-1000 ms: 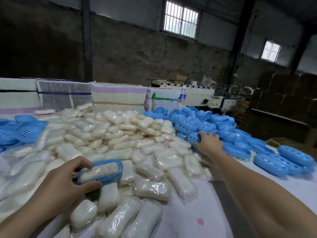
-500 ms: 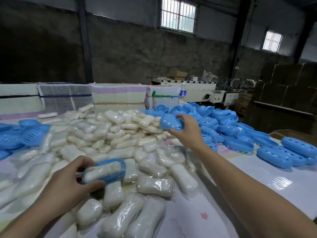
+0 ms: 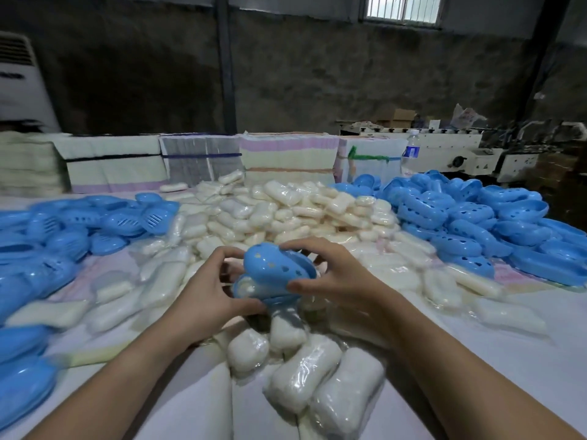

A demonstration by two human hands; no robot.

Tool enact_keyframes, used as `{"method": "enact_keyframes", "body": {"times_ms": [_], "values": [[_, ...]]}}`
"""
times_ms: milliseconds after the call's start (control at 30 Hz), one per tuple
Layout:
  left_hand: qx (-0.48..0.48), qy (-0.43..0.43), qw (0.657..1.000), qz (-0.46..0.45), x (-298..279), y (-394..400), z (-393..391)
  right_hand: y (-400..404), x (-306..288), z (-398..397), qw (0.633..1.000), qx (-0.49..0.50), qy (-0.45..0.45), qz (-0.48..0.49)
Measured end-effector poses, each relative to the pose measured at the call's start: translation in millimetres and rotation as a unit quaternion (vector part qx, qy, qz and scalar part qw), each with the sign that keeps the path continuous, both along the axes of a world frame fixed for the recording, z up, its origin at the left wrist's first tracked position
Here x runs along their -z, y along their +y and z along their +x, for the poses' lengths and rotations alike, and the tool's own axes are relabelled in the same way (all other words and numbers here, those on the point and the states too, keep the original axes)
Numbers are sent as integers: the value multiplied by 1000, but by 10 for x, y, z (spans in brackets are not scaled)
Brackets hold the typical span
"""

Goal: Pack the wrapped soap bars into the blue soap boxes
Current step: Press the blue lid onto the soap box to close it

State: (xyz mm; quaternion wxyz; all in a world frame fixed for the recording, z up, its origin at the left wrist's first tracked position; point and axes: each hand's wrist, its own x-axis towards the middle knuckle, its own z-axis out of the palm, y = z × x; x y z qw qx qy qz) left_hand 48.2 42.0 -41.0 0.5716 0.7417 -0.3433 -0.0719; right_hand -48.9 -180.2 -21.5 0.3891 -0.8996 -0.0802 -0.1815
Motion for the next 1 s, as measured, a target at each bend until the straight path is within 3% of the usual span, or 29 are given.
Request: {"method": "enact_keyframes", "body": {"times_ms": [433,667,767,1000], "values": [[-5,145,985,-89,-33,-54,-144,-32,56,-7,999,-33,11,33],[36,217,963,-155,-90,-86,-222,49,35,-32,990,-58,11,131],[91,279,934,-202,-103,-100,-277,106,27,-32,983,-52,15,173],[116,339,913,-193,-161,-66,-276,202,-8,-38,964,-34,16,263]]}}
